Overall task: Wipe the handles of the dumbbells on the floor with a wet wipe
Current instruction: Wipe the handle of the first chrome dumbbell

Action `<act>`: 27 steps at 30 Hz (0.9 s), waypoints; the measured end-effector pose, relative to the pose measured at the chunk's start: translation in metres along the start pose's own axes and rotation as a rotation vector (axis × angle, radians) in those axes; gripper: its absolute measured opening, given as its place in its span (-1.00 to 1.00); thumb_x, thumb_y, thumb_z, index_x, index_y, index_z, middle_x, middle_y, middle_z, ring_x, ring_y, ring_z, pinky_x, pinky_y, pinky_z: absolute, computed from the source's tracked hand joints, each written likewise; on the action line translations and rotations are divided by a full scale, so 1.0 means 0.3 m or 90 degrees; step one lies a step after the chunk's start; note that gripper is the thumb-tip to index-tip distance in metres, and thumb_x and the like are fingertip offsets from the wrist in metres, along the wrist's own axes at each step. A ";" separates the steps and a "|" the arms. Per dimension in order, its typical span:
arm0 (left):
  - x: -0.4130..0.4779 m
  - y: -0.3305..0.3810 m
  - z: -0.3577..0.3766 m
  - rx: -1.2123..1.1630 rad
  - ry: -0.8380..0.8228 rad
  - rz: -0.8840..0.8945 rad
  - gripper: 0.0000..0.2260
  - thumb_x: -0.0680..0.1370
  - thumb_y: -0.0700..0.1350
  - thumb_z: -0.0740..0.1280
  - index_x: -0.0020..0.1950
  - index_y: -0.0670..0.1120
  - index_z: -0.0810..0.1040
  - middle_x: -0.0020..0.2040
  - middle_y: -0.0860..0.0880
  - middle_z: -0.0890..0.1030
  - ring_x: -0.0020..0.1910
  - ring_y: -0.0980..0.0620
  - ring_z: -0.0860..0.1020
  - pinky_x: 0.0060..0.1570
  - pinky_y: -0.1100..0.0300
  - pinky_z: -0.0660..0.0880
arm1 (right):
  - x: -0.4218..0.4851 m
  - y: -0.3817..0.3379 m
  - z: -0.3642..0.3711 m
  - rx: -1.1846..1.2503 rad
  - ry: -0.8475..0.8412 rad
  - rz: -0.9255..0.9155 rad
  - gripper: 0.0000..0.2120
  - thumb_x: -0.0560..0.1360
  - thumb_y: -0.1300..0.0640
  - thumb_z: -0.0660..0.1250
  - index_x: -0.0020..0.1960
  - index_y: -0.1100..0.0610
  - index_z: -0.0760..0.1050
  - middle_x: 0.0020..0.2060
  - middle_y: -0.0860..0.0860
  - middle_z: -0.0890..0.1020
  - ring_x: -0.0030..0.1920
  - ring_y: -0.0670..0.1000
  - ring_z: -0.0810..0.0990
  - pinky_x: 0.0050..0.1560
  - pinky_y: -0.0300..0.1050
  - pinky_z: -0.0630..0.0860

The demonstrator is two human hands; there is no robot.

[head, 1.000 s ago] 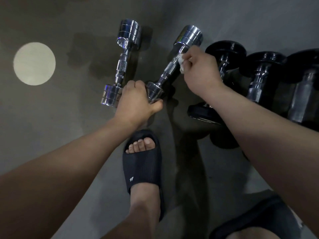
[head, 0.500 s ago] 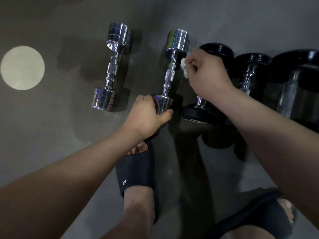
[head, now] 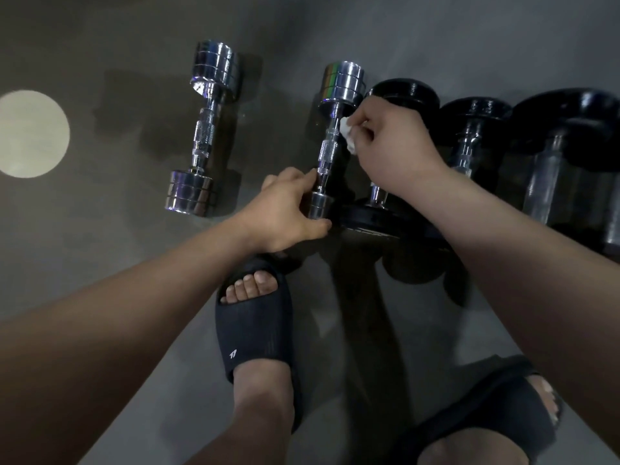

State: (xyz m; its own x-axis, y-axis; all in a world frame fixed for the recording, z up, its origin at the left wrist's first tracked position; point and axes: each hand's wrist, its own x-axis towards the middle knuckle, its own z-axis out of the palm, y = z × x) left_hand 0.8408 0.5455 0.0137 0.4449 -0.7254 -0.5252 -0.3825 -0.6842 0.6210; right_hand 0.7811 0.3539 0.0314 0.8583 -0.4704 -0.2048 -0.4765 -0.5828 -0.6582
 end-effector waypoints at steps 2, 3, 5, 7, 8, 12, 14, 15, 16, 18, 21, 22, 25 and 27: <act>0.005 -0.004 -0.033 -0.004 -0.029 -0.010 -0.37 0.34 0.26 0.37 0.39 0.11 0.50 0.12 0.03 0.48 0.20 -0.05 0.47 0.28 0.15 0.39 | 0.004 -0.005 0.003 0.026 -0.011 0.021 -0.84 0.58 0.19 0.23 0.07 0.11 0.57 -0.12 0.00 0.68 -0.11 -0.01 0.64 -0.05 -0.07 0.60; 0.011 -0.003 -0.049 -0.028 -0.020 -0.023 -0.40 0.37 0.24 0.37 0.39 0.08 0.53 0.12 0.02 0.53 0.19 0.00 0.52 0.30 0.15 0.42 | 0.007 -0.008 0.004 0.044 -0.013 0.034 -0.85 0.58 0.19 0.25 0.06 0.10 0.57 -0.11 -0.01 0.68 -0.11 -0.02 0.64 -0.06 -0.08 0.61; 0.036 0.005 -0.067 -0.104 0.080 -0.045 -0.62 0.52 0.09 0.42 0.29 0.00 0.62 0.08 0.02 0.62 0.09 0.09 0.59 0.23 0.18 0.48 | 0.011 -0.016 0.003 0.078 -0.013 0.062 -0.90 0.57 0.17 0.30 0.04 0.08 0.58 -0.10 -0.04 0.68 -0.11 -0.03 0.66 -0.04 -0.07 0.63; 0.060 0.029 -0.075 -0.203 0.180 -0.055 -0.78 0.57 0.01 0.43 0.18 -0.02 0.65 -0.02 0.09 0.68 -0.03 0.17 0.63 0.10 0.27 0.53 | 0.016 -0.018 0.008 0.144 -0.017 0.110 -0.96 0.56 0.17 0.36 -0.02 0.07 0.58 -0.12 -0.04 0.68 -0.16 -0.03 0.69 -0.02 -0.03 0.66; 0.071 0.042 -0.075 -0.256 0.195 -0.049 -0.78 0.56 0.01 0.45 0.16 -0.03 0.64 -0.03 0.10 0.69 -0.05 0.19 0.64 0.05 0.31 0.54 | 0.015 -0.022 0.013 0.192 -0.021 0.145 -0.97 0.55 0.17 0.39 -0.06 0.07 0.58 -0.13 -0.01 0.68 -0.19 -0.02 0.71 -0.04 -0.01 0.68; 0.108 0.059 -0.064 -0.399 0.180 -0.019 -0.66 0.48 -0.05 0.55 0.20 -0.11 0.62 0.03 -0.04 0.71 0.04 0.05 0.68 0.11 0.16 0.61 | 0.013 -0.035 0.026 0.409 -0.020 0.261 -0.94 0.53 0.22 0.45 -0.07 0.21 0.59 -0.09 0.14 0.70 -0.07 0.09 0.73 -0.05 -0.01 0.70; 0.118 0.060 -0.062 -0.441 0.195 -0.009 -0.75 0.48 -0.17 0.54 0.12 -0.13 0.63 -0.01 -0.11 0.71 -0.02 0.01 0.68 0.07 0.10 0.63 | 0.011 -0.040 0.027 0.447 -0.037 0.273 -0.90 0.54 0.24 0.44 -0.02 0.28 0.57 -0.08 0.17 0.69 -0.07 0.09 0.73 -0.06 -0.07 0.68; 0.123 0.058 -0.062 -0.464 0.202 -0.009 -0.81 0.50 -0.23 0.51 0.09 -0.14 0.63 -0.05 -0.12 0.70 -0.09 0.01 0.67 0.00 0.11 0.64 | 0.010 -0.043 0.027 0.446 -0.045 0.271 -0.89 0.54 0.25 0.44 0.00 0.29 0.56 -0.08 0.18 0.69 -0.10 0.08 0.73 -0.09 -0.09 0.67; 0.128 0.055 -0.063 -0.490 0.205 -0.015 -0.85 0.52 -0.27 0.48 0.07 -0.17 0.63 -0.09 -0.14 0.69 -0.14 0.01 0.66 -0.07 0.13 0.63 | 0.010 -0.045 0.027 0.444 -0.048 0.266 -0.90 0.55 0.26 0.43 0.00 0.27 0.55 -0.10 0.18 0.69 -0.14 0.05 0.72 -0.12 -0.10 0.67; 0.138 0.041 -0.068 -0.529 0.208 -0.040 -0.91 0.55 -0.29 0.43 0.05 -0.21 0.64 -0.15 -0.15 0.68 -0.22 0.03 0.64 -0.16 0.19 0.59 | 0.016 -0.049 0.027 0.417 -0.040 0.244 -0.90 0.55 0.27 0.42 -0.03 0.16 0.50 -0.15 0.17 0.67 -0.26 0.02 0.68 -0.19 -0.06 0.67; 0.162 0.012 -0.067 -0.529 0.234 -0.087 -0.95 0.55 -0.26 0.43 -0.03 -0.15 0.66 -0.25 -0.07 0.66 -0.31 0.09 0.59 -0.24 0.22 0.54 | 0.024 -0.053 0.047 0.260 -0.033 0.183 -0.87 0.54 0.25 0.40 -0.03 0.06 0.51 -0.23 0.13 0.65 -0.37 0.04 0.67 -0.28 0.07 0.69; 0.172 0.002 -0.061 -0.517 0.246 -0.099 -0.96 0.53 -0.25 0.43 -0.04 -0.14 0.66 -0.27 -0.06 0.65 -0.33 0.09 0.59 -0.26 0.21 0.53 | 0.024 -0.055 0.058 0.205 -0.029 0.160 -0.90 0.54 0.25 0.39 -0.04 0.06 0.54 -0.26 0.09 0.65 -0.37 0.03 0.68 -0.29 0.09 0.67; 0.201 -0.026 -0.043 -0.456 0.302 -0.135 -0.94 0.45 -0.18 0.45 -0.11 -0.05 0.62 -0.26 -0.05 0.66 -0.32 0.04 0.61 -0.27 0.12 0.55 | 0.027 -0.057 0.086 0.087 -0.016 0.106 -0.94 0.53 0.20 0.38 -0.11 0.08 0.61 -0.26 0.00 0.65 -0.31 0.02 0.66 -0.24 0.08 0.64; 0.217 -0.044 -0.043 -0.366 0.337 -0.148 -0.92 0.43 -0.15 0.46 -0.15 -0.01 0.59 -0.25 0.02 0.65 -0.27 0.07 0.61 -0.27 0.15 0.54 | 0.028 -0.061 0.094 0.052 -0.022 0.097 -0.93 0.54 0.14 0.39 -0.10 0.09 0.63 -0.24 -0.01 0.65 -0.25 0.01 0.65 -0.17 0.06 0.64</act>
State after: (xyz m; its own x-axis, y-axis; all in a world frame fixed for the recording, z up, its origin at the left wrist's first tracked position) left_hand 0.8853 0.5084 -0.0212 0.8409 -0.3388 -0.4221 0.1783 -0.5629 0.8071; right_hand 0.8024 0.3792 0.0215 0.7840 -0.5252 -0.3308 -0.5858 -0.4498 -0.6742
